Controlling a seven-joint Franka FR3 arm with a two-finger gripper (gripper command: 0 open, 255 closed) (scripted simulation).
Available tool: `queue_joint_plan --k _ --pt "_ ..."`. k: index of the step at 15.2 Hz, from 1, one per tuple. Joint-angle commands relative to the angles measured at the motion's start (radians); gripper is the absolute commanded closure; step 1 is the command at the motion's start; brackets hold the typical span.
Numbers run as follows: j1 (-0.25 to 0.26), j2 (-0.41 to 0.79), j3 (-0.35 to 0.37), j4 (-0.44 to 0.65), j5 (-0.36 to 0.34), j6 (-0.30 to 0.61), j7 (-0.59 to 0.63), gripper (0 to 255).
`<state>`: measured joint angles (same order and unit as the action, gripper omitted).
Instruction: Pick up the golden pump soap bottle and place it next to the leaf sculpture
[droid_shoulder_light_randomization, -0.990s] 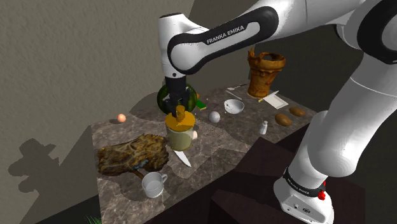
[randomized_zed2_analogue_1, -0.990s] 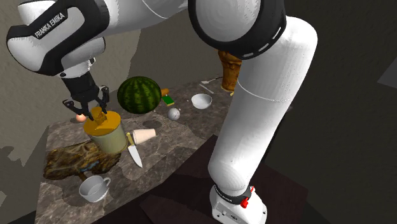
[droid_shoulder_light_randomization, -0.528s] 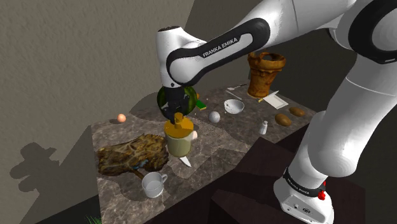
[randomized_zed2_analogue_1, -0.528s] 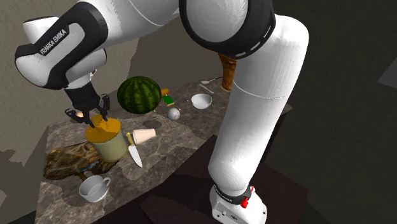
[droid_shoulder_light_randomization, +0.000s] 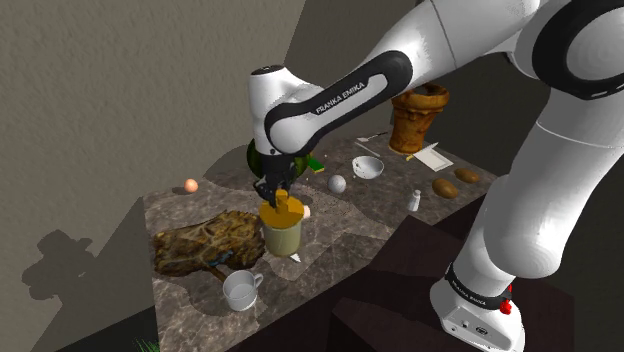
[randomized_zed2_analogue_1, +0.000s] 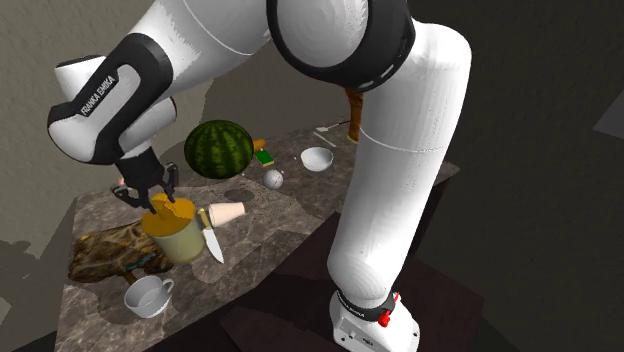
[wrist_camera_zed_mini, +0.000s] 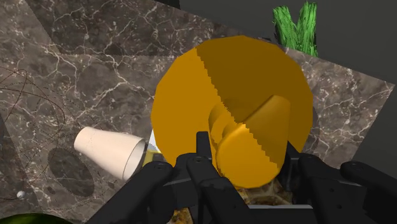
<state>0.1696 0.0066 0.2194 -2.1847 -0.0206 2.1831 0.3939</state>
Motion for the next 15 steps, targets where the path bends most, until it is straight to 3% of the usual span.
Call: queue_joint_plan --k 1,15 --pt "0.0 0.013 0.0 -0.011 -0.004 0.025 0.003 255" --pt "0.004 0.131 -0.004 -0.077 -0.045 0.206 0.034 255"
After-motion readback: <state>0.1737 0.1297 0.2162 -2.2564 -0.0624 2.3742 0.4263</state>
